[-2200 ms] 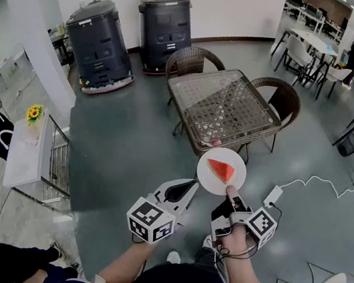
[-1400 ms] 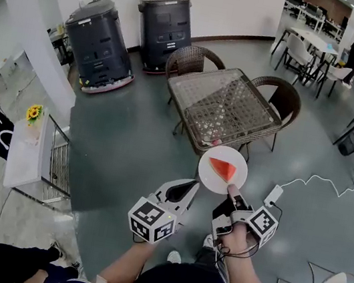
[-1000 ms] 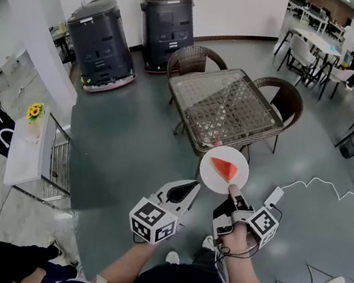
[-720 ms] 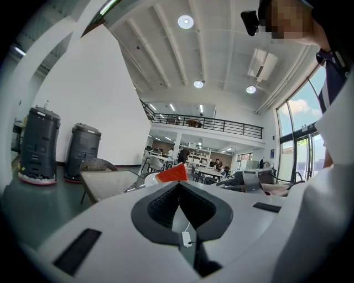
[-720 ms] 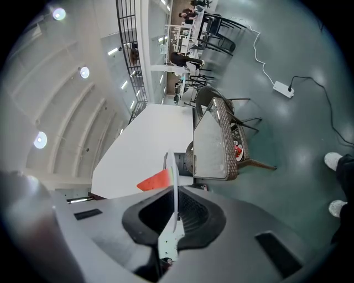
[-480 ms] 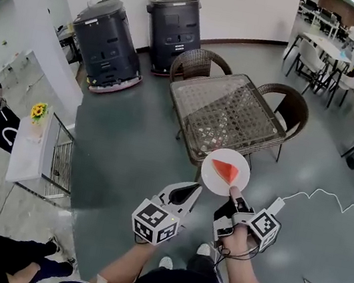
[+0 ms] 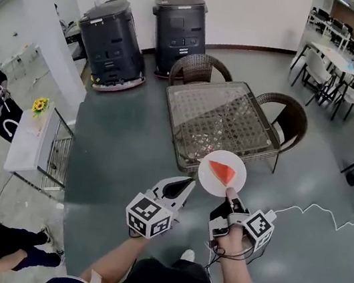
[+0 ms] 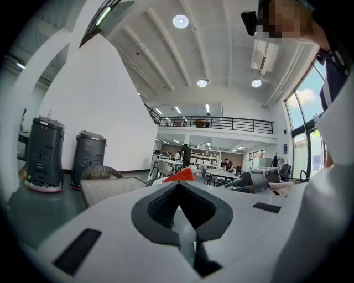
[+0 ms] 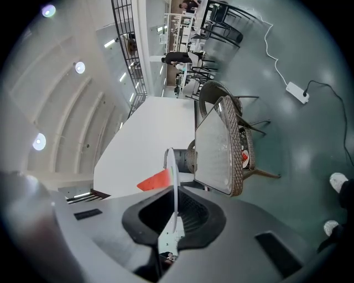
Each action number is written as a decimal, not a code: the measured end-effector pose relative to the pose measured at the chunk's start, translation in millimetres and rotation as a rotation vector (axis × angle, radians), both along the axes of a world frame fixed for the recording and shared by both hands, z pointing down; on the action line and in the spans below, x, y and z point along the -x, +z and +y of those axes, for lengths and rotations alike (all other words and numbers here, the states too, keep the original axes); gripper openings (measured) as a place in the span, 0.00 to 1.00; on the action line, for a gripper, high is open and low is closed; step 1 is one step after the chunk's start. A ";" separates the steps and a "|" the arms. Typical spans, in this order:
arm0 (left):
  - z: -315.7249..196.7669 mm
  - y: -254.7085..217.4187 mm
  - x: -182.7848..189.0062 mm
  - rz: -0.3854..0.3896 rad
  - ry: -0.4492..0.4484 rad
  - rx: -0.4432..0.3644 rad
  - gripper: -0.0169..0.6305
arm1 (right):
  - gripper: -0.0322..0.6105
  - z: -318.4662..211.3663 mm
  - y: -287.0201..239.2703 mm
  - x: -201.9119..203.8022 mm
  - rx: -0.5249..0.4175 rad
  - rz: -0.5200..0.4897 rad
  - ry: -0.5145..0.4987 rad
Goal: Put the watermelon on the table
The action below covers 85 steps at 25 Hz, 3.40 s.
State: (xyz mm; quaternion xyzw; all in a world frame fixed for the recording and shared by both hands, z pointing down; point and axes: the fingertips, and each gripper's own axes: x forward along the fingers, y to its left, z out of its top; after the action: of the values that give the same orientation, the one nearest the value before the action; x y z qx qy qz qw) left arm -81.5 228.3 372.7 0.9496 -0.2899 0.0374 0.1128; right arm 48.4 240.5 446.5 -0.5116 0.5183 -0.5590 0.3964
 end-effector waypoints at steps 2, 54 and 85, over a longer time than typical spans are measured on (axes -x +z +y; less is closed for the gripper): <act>-0.6 -0.6 -6.7 -0.002 -0.011 0.003 0.03 | 0.07 -2.2 -1.1 -8.3 -0.003 -0.003 -0.008; -317.1 60.7 -88.4 0.045 0.090 0.147 0.03 | 0.07 -301.9 54.9 -96.7 0.109 0.028 0.078; -412.5 87.0 -121.7 -0.024 -0.017 0.201 0.03 | 0.07 -428.1 108.9 -142.8 0.181 0.056 -0.079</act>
State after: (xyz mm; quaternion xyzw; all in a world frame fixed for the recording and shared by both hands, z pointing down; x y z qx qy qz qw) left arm 40.2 -184.2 459.7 0.9305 -0.2939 0.0769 0.2045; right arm 191.2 -187.6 555.4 -0.5398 0.4963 -0.6044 0.3115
